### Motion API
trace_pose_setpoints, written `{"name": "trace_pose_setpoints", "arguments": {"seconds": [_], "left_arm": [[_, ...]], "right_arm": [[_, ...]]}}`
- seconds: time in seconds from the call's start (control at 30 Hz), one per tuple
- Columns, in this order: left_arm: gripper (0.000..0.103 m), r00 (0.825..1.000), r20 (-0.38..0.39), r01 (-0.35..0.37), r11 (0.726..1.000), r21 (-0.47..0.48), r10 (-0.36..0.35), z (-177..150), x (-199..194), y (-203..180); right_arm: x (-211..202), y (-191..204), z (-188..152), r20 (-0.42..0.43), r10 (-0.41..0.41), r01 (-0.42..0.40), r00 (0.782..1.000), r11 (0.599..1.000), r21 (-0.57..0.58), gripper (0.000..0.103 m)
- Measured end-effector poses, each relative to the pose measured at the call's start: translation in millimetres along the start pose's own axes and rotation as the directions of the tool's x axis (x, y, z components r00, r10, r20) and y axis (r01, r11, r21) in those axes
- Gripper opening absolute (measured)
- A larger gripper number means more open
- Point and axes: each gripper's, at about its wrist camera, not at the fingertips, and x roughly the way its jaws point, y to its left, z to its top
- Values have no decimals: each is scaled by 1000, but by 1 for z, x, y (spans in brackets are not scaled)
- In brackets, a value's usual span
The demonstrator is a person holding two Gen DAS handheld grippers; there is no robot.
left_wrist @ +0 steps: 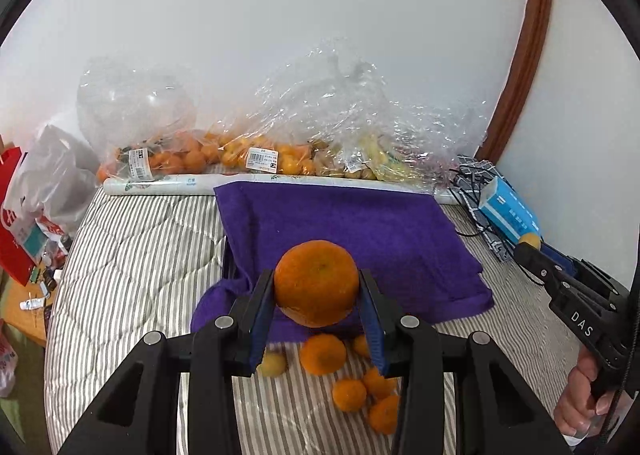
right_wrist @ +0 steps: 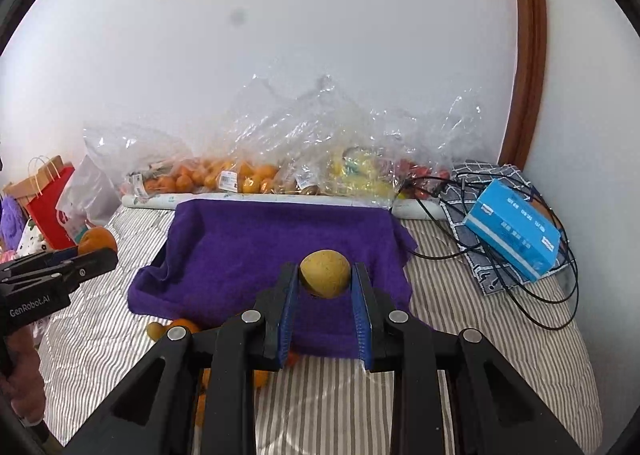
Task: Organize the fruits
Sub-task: 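Carry the orange and the lemon up over the purple towel with both tools, then open both tools to release the orange and lemon onto the towel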
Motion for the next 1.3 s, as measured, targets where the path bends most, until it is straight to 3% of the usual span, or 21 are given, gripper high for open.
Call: {"name": "trace_pose_setpoints", "arguments": {"seconds": [0.9, 1.3], "left_arm": [[38, 984, -177, -1, 998, -55, -9, 30, 158, 34], [38, 974, -225, 4, 999, -54, -16, 24, 190, 30]], "right_arm": [[160, -17, 3, -161, -24, 28, 987, 999, 20, 26], [186, -20, -10, -225, -34, 38, 974, 999, 14, 26]]}}
